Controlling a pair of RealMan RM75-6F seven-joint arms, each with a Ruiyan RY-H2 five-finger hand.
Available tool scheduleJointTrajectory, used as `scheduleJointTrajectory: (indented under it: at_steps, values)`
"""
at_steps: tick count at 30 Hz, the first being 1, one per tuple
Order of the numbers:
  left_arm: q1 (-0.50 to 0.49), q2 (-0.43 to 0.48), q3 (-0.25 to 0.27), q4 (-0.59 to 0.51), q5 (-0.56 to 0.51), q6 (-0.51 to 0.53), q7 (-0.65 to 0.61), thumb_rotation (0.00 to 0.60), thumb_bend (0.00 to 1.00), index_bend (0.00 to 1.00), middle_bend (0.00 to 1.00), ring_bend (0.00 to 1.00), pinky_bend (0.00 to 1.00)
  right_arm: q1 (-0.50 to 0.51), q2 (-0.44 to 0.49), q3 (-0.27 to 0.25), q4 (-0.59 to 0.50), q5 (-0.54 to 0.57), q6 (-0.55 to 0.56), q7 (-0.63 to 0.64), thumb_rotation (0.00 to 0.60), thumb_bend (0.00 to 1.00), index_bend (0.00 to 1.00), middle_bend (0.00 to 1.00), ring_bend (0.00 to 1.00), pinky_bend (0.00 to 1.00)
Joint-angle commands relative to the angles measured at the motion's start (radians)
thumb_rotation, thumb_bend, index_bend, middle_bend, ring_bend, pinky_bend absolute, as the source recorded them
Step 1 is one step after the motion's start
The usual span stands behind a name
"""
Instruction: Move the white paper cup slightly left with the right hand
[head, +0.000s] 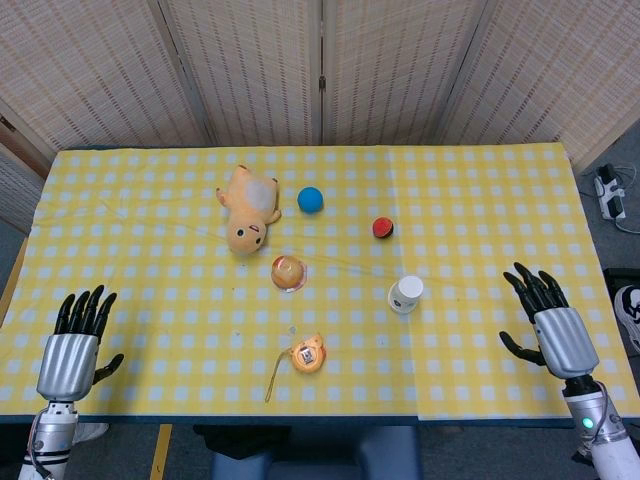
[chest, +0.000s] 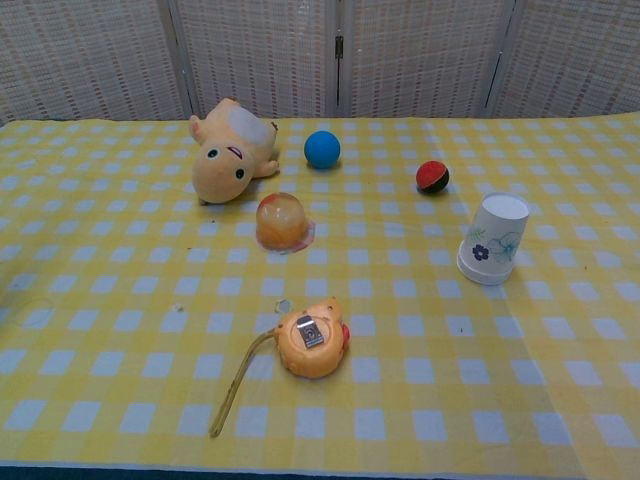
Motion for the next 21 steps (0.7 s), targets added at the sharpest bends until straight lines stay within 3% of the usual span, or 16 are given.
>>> scheduleJointTrajectory:
  at_steps: [1, 8, 12, 21]
  values:
    - [-0.002, -0.003, -0.003, 0.003, -0.001, 0.002, 0.005, 0.6, 0.21, 0.07, 0.02, 0.02, 0.01, -0.001, -0.001, 0.0, -0.002, -0.003, 0.003, -0.002, 0.6, 0.32, 0.0, 0.0, 0.11, 0.0]
    - [-0.004, -0.01, -0.001, 0.014, -0.002, -0.003, -0.001, 0.6, 0.21, 0.07, 0.02, 0.02, 0.0, -0.003, -0.011, 0.004, -0.001, -0.004, 0.012, -0.006, 0.6, 0.32, 0.01, 0.03, 0.12, 0.0]
    - [-0.001, -0.008, -0.001, 0.01, -0.008, -0.005, -0.009, 0.6, 0.21, 0.07, 0.02, 0.02, 0.0, 0.014, -0.005, 0.01, -0.02, -0.014, -0.002, -0.019, 0.6, 0.32, 0.09, 0.07, 0.13, 0.02]
    - [0.008, 0.0, 0.01, -0.008, -0.01, -0.006, -0.01, 0.6, 0.21, 0.07, 0.02, 0.02, 0.0, 0.121, 0.001, 0.046, -0.099, 0.003, -0.148, -0.128, 0.6, 0.32, 0.19, 0.12, 0.15, 0.04]
